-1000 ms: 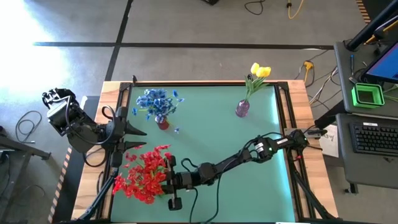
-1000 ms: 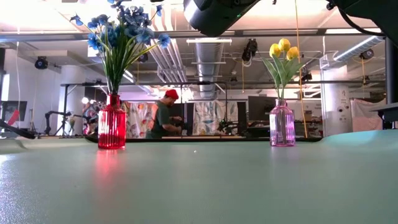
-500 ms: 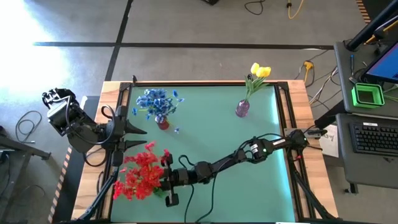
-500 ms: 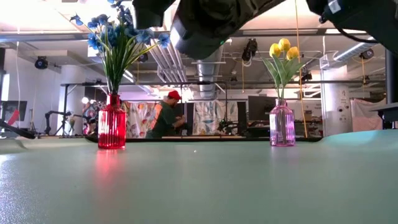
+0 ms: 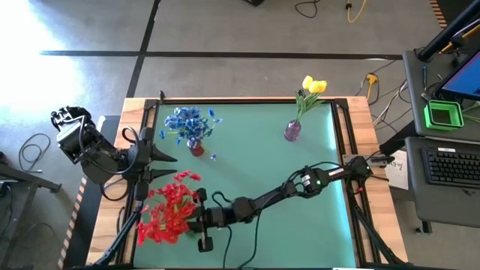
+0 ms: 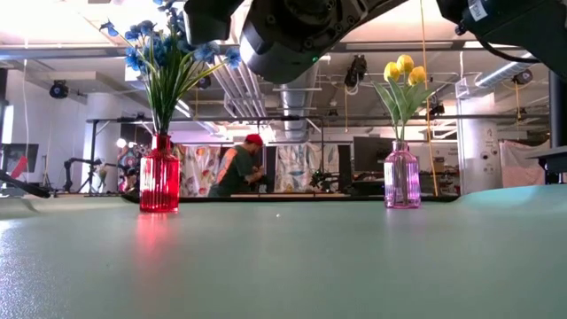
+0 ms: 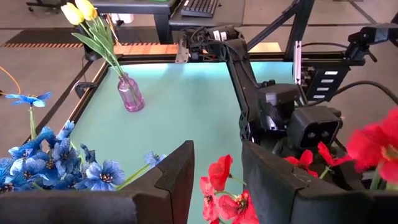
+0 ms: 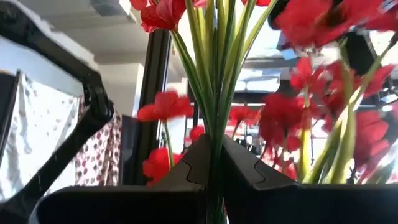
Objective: Sort flowers into vase by color
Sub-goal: Put the red flower into the green vase
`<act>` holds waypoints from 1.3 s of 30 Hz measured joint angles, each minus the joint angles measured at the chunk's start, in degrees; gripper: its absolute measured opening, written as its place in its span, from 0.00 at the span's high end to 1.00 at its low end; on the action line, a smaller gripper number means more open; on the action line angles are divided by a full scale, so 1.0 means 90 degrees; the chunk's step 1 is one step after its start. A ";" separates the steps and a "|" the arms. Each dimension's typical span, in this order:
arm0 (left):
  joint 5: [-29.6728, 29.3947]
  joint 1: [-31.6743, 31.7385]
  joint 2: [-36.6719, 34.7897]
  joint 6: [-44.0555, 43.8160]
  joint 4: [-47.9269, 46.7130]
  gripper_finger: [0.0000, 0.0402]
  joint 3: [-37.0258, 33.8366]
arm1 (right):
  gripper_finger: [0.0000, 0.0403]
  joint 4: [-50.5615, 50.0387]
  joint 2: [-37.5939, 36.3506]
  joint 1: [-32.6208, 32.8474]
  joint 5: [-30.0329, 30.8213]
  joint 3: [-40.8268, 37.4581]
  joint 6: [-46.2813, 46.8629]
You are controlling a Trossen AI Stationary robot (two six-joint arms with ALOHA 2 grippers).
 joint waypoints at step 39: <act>0.0020 -0.0001 0.0206 0.0000 -0.0015 0.69 0.0437 | 0.53 -0.1120 -0.0061 0.1018 0.4070 0.0006 -0.2856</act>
